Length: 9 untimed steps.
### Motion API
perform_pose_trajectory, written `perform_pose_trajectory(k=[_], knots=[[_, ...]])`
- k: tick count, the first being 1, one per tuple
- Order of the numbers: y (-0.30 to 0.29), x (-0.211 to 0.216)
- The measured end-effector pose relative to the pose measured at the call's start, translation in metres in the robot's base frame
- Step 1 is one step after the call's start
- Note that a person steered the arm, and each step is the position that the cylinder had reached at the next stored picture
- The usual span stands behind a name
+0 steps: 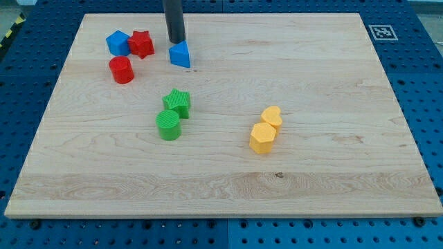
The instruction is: Move the red star along with red circle towards center left
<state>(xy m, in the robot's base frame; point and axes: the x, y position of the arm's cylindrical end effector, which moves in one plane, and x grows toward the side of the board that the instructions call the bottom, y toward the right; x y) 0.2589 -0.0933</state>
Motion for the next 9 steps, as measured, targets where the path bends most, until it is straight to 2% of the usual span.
perform_pose_trajectory(k=[1,3,5,9], knots=[[-0.016,-0.016],[-0.068,0.003],[-0.061,0.005],[-0.062,0.077]])
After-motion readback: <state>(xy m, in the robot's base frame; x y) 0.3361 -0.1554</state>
